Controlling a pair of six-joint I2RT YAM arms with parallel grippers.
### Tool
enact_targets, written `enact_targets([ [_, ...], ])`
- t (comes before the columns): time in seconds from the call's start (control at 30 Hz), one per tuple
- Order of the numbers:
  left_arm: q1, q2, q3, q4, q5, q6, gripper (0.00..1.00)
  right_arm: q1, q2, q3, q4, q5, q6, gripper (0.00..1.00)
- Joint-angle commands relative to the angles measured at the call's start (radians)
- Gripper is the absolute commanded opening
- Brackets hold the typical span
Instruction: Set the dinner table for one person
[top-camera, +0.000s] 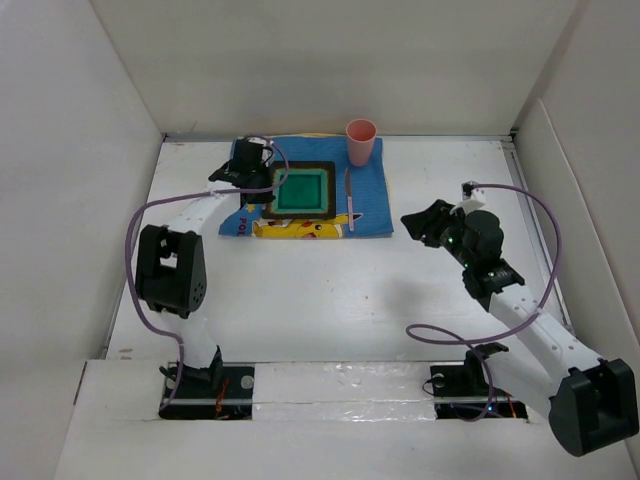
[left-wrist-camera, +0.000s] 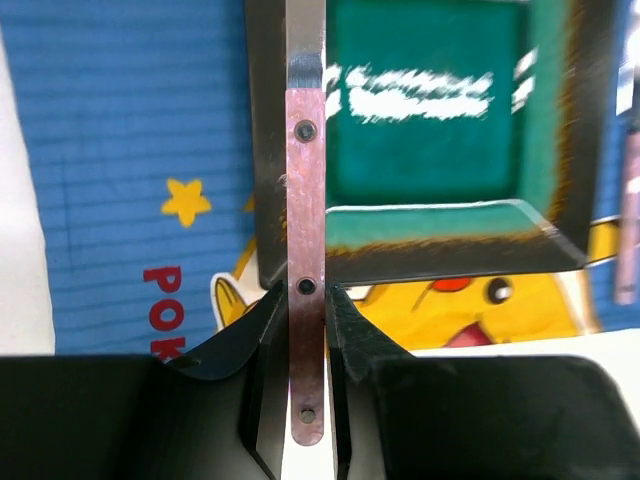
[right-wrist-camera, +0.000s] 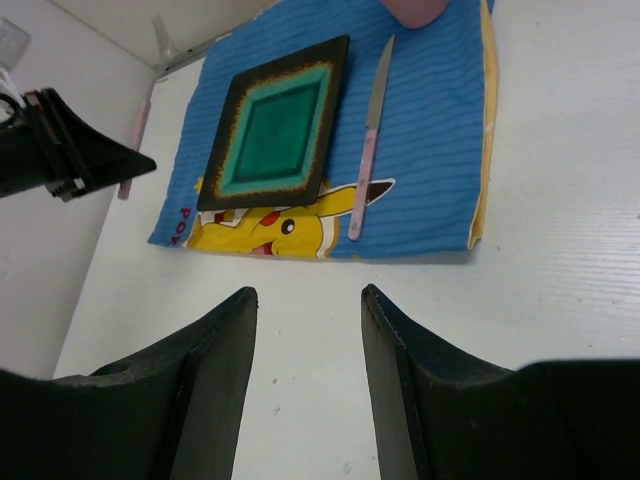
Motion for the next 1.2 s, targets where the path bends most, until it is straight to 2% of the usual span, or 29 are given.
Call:
enact_targets([
  [0.0, 0.033, 0.026, 0.068, -0.030, 0.059, 0.073, 0.00, -0.008, 0.011, -0.003, 0.009, -0.016, -0.022, 0.51],
  [0.3, 0.132, 0.137, 0.114, -0.085, 0.113, 0.096, 0.00, -0.017, 0.051, 0.002, 0.017, -0.034, -0.023, 0.51],
  [0.87, 0.132, 0.309, 0.247, -0.152, 0.035, 0.039, 0.00, -0.017, 0.077, 0.005, 0.032, -0.059, -0.022, 0.51],
  [0.93, 0.132, 0.315, 0.252, -0.149, -0.014, 0.033, 0.00, -0.017, 0.079, 0.005, 0.031, -0.065, -0.022, 0.51],
  [1.17, 0.141, 0.356, 0.247, -0.155, -0.034, 0.028, 0.00, -0.017, 0.085, 0.005, 0.031, -0.057, -0.022, 0.51],
])
